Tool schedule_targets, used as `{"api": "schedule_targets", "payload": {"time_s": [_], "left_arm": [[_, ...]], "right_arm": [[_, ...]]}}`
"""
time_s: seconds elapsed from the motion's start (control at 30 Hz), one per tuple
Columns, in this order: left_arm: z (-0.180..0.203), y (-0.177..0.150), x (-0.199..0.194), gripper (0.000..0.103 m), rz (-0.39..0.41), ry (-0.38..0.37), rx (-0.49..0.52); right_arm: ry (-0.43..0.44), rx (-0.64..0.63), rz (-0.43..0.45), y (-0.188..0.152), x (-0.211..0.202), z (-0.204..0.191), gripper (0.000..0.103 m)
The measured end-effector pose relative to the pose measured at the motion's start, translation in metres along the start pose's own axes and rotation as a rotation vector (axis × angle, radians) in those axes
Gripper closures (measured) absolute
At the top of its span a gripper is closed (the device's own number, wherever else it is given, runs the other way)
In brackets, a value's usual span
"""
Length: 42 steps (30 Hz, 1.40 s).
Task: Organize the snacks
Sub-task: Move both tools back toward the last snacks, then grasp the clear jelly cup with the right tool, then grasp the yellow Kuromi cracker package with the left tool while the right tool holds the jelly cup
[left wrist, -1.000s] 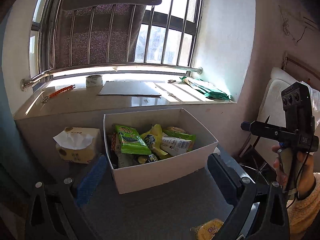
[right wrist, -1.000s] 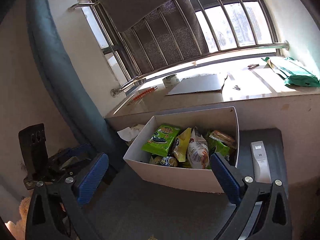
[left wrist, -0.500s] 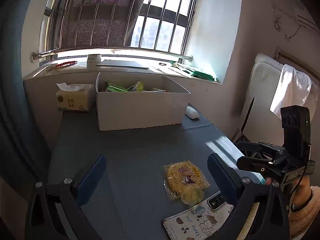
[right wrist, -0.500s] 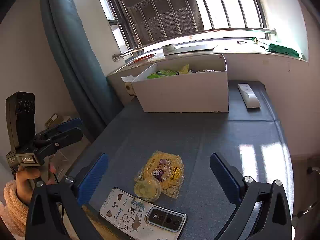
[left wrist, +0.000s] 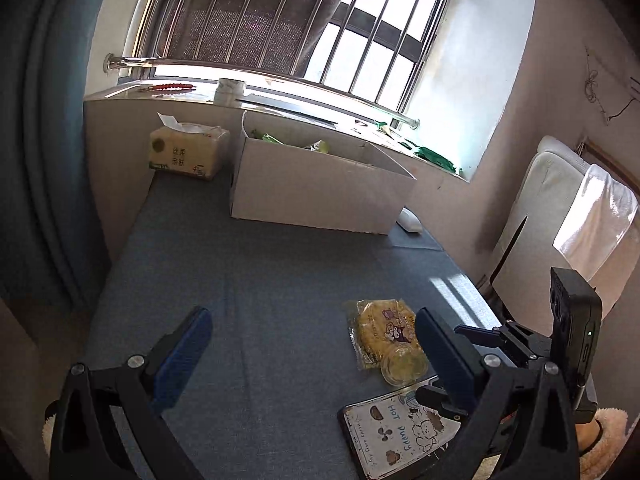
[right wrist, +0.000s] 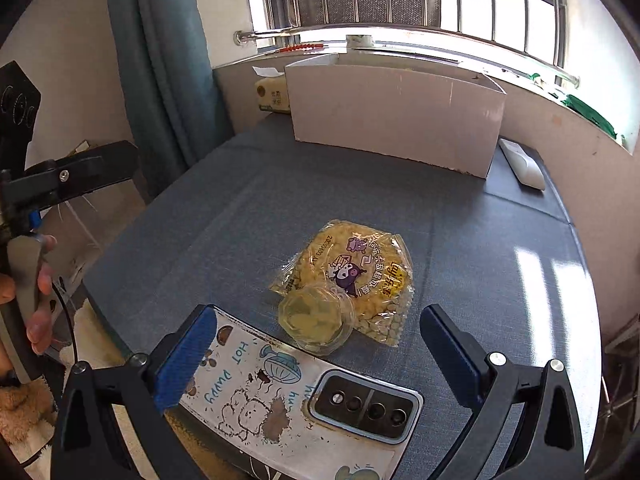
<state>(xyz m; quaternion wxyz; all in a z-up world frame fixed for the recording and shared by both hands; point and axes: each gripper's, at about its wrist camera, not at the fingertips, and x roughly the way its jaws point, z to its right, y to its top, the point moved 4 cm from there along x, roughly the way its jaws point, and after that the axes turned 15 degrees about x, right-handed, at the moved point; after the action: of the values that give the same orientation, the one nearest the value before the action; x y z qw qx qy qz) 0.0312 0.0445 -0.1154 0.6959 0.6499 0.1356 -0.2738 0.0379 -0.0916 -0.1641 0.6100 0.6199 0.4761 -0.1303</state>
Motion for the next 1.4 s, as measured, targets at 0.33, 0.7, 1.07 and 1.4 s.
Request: {"api": "schedule_targets", "payload": {"time_s": [0.33,0.7,1.07,1.4], "left_arm": [[-0.002,-0.01,0.005,0.0,-0.027,0.01,0.003],[0.007,-0.01,0.015,0.0,-0.054,-0.023,0.034],[0.093,-0.001,0.098,0.0,-0.27,-0.204,0.327],[0.117,-0.011,0.168,0.0,-0.484,-0.254,0.575]], "right_arm": [[-0.092,-0.071,-0.045,-0.002,0.024,-0.012,0.002],[-0.025,0.075,0.004,0.01,0.006,0.028,0.058],[-0.003,0.329,0.1,0.016,-0.041,0.107,0.058],[0.009,0.361,0.126,0.009,-0.053,0.125,0.058]]}}
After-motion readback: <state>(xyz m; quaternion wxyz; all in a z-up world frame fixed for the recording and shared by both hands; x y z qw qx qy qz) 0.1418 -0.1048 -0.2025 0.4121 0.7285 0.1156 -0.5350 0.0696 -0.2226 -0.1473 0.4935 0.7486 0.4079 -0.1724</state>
